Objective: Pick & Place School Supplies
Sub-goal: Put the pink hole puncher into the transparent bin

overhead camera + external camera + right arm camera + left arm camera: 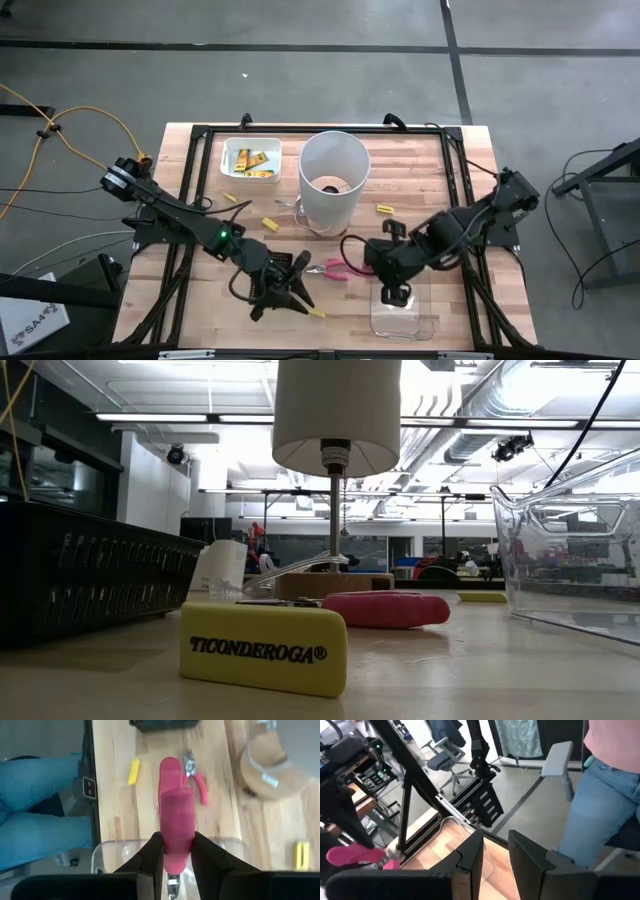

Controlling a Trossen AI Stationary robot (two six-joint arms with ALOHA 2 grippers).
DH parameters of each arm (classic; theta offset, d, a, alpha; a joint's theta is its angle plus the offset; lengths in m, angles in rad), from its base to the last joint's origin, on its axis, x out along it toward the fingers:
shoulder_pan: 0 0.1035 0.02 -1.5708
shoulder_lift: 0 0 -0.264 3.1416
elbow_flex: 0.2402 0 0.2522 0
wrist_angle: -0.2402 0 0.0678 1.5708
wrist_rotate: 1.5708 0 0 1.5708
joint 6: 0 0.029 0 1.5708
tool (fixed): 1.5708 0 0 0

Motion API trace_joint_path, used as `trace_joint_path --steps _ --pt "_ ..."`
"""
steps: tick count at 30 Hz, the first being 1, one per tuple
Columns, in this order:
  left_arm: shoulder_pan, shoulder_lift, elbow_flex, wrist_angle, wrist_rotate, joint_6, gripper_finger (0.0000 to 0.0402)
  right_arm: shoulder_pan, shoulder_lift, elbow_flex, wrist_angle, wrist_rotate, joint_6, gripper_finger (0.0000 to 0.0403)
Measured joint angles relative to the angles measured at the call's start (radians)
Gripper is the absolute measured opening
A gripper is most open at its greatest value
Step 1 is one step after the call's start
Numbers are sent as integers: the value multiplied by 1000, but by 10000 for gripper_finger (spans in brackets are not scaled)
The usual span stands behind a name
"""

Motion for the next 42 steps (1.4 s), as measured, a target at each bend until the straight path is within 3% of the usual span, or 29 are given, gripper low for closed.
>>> trace_joint_path --steps 10,16,27,31,42 --pt "0 0 0 -36 -1 -65 86 123 0 -4 -96 131 286 70" --pt "0 0 0 -62 -1 -81 86 185 3 -147 -60 97 427 70" --pt "1 0 0 -67 -1 -96 86 192 -38 -451 230 -50 449 70" --pt "1 0 0 -68 -1 -91 86 192 -90 -548 294 -58 480 70" --pt "19 1 0 -79 0 -90 86 168 -241 -886 696 -150 517 70"
